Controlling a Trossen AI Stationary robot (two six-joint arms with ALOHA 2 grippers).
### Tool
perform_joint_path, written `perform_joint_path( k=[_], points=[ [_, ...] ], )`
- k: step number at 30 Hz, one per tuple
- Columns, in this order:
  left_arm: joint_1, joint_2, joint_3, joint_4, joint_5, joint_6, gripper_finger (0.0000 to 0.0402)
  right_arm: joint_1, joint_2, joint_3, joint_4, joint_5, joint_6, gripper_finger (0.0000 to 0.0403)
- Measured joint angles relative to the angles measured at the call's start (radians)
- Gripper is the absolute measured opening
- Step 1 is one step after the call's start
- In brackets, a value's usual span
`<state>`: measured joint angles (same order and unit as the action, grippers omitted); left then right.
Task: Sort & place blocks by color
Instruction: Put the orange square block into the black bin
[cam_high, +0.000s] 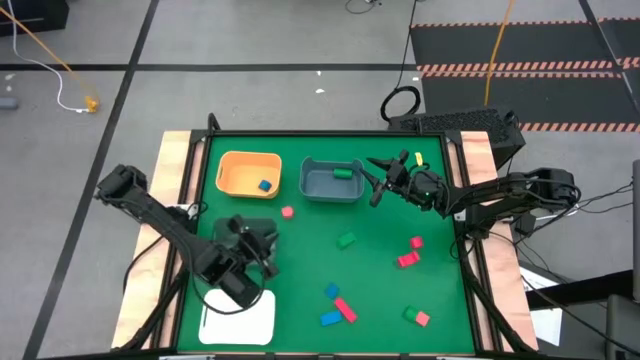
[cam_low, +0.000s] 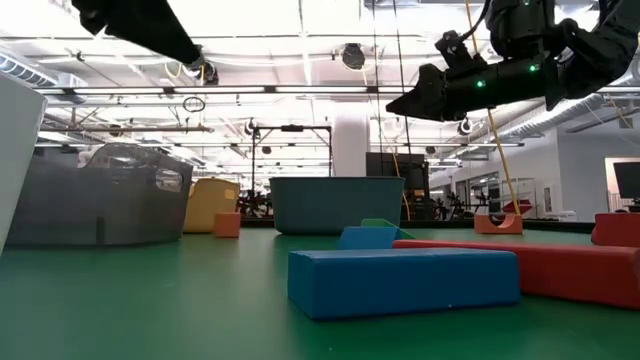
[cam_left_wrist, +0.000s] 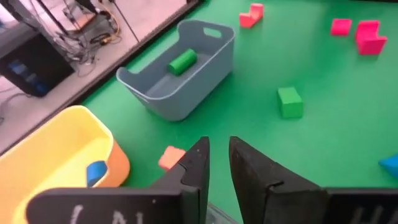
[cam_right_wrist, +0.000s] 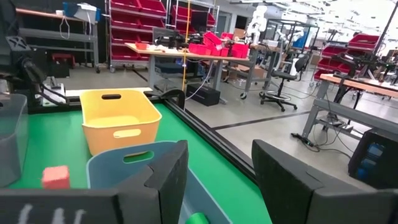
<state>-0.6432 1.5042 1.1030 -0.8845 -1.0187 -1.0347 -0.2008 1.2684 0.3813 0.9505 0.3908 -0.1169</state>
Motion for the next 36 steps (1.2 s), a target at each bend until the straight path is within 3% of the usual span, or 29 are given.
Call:
perform_joint_path(
  k=[7, 20, 29, 36],
  points=[
    [0.107, -0.007, 0.0, 0.001, -0.032, -0.023, 0.0106, 0.0, 0.0, 0.0, 0.002, 0.0, 0.0, 0.0171],
    [0.534, -0.007, 0.0, 0.194, 0.56, 0.23, 0.0234, 0.0, 0.0, 0.0, 0.001, 0.0, 0.0, 0.0171],
    [0.677, 0.02, 0.0, 0.206, 0.733, 0.294, 0.025, 0.0, 0.0, 0.0, 0.0, 0.0, 0.0, 0.0171],
    [0.705, 0.099, 0.0, 0.19, 0.765, 0.3, 0.0251, 0.0, 0.0, 0.0, 0.0, 0.0, 0.0, 0.0171]
  ],
)
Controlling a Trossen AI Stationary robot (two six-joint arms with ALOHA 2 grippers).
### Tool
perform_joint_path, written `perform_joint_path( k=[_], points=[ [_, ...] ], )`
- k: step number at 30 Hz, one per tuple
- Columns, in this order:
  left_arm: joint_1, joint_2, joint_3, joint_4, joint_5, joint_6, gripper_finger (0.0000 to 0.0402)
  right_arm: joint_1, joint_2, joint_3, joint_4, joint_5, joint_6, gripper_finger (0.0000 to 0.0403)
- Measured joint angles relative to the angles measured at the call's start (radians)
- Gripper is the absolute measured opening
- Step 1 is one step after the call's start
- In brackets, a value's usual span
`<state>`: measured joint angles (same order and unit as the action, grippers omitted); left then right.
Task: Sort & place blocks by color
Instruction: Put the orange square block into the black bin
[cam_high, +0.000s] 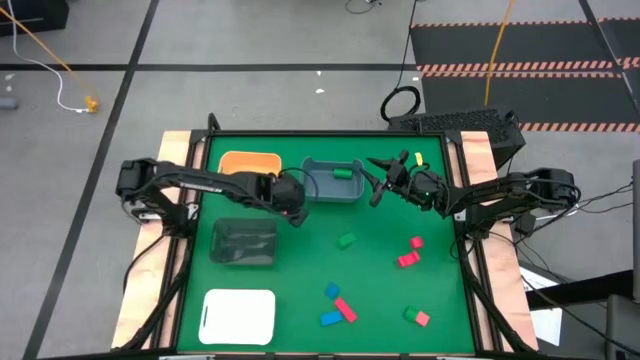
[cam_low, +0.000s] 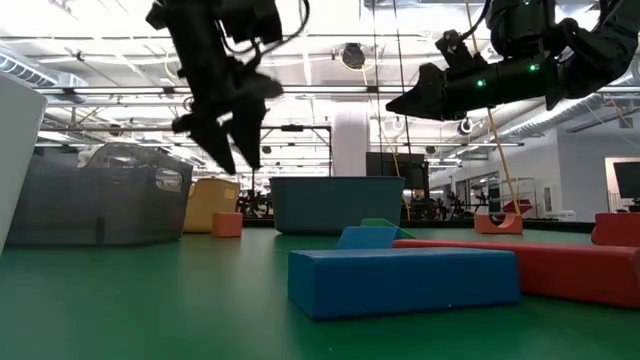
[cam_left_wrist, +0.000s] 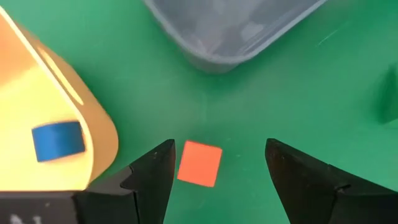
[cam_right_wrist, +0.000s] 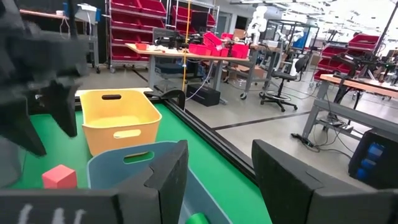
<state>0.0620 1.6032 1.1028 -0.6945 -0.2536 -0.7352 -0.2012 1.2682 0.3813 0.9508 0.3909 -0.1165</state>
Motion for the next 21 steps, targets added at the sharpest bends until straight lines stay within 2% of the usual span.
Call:
perform_joint_path(
  k=[12, 21],
  points=[
    [0.023, 0.128, 0.0, -0.01, 0.052, -0.004, 0.0251, 0.0, 0.0, 0.0, 0.001, 0.0, 0.0, 0.0171],
    [0.023, 0.178, 0.0, -0.018, 0.07, -0.002, 0.0251, 0.0, 0.0, 0.0, 0.0, 0.0, 0.0, 0.0171]
  ],
)
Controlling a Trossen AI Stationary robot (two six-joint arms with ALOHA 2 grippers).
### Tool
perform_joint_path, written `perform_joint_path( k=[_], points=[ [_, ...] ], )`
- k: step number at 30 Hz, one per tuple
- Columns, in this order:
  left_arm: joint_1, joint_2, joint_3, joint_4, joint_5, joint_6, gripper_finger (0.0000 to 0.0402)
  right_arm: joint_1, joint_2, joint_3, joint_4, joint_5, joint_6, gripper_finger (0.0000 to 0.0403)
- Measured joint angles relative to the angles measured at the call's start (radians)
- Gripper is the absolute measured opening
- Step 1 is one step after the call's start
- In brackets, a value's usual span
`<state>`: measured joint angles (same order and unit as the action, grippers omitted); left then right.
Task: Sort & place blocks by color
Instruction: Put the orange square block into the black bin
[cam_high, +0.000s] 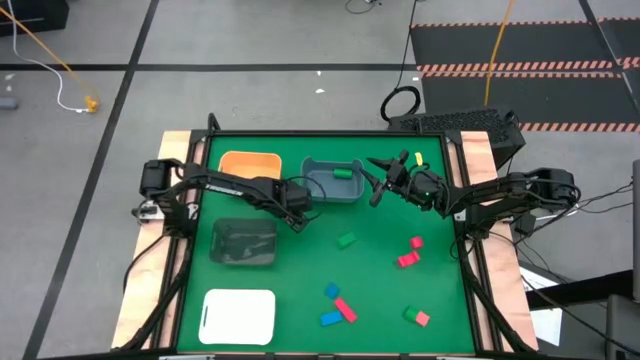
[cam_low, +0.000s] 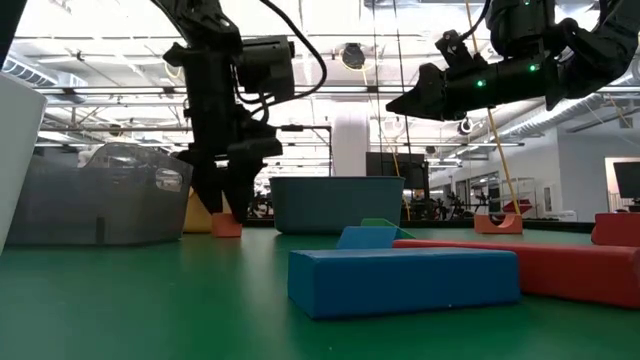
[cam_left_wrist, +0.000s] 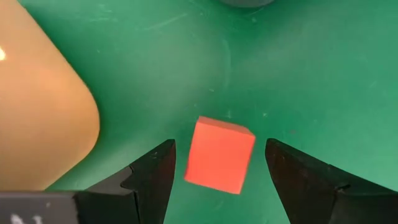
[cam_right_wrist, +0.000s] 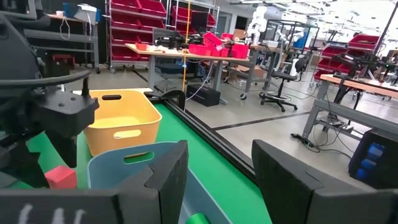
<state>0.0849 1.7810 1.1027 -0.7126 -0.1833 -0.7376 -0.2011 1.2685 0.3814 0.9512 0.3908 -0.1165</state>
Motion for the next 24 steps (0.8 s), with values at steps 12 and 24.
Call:
perform_joint_path(
  k=[12, 24],
  points=[
    [-0.001, 0.001, 0.0, 0.012, 0.0, 0.036, 0.0172, 0.0, 0.0, 0.0, 0.0, 0.0, 0.0, 0.0171],
    [-0.001, -0.004, 0.0, 0.033, -0.002, 0.042, 0.0128, 0.0, 0.0, 0.0, 0.0, 0.0, 0.0, 0.0171]
  ],
)
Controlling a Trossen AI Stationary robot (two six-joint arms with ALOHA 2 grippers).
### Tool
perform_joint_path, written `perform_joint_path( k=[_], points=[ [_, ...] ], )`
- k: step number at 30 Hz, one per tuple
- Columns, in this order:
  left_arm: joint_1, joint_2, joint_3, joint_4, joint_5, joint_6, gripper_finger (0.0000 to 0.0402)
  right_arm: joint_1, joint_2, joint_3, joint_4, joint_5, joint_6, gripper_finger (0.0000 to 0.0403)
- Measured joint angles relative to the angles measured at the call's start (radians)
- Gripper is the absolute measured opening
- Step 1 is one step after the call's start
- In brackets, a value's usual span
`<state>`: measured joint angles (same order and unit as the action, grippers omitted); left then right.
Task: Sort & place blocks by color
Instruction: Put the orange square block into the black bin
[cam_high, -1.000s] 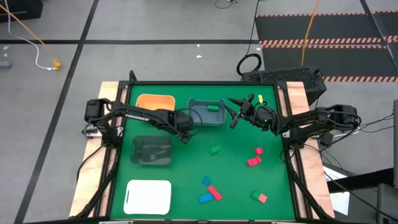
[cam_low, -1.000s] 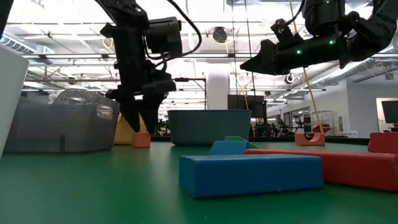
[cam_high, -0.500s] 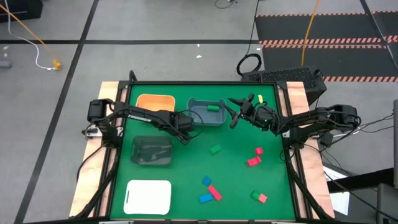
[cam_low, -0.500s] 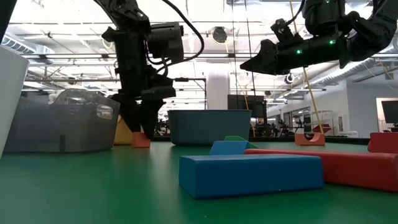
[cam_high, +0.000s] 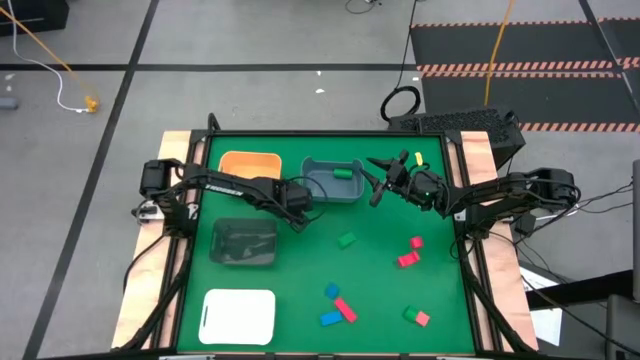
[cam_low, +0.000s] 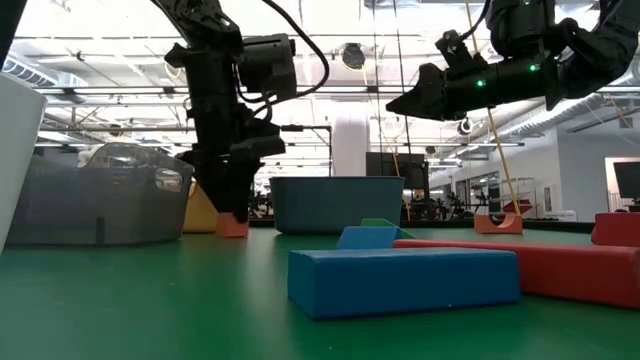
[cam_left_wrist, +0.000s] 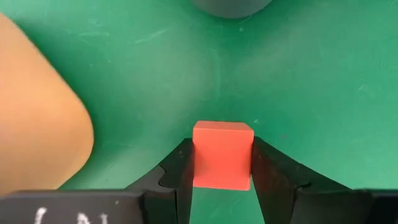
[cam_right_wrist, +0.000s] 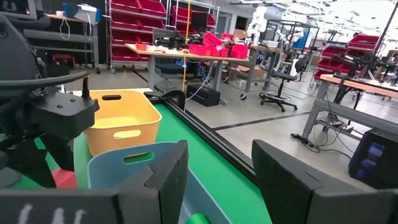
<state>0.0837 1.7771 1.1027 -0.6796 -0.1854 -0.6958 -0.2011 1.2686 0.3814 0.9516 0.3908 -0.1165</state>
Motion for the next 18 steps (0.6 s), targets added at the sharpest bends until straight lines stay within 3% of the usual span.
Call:
perform_joint_path(
  k=[11, 18],
  points=[
    [-0.018, -0.034, -0.002, 0.085, 0.0, 0.063, 0.0129, 0.0, 0.0, 0.0, 0.0, 0.0, 0.0, 0.0171],
    [-0.073, -0.15, 0.0, 0.12, -0.085, 0.093, 0.0131, 0.0, 0.0, 0.0, -0.006, 0.0, 0.0, 0.0171]
  ],
)
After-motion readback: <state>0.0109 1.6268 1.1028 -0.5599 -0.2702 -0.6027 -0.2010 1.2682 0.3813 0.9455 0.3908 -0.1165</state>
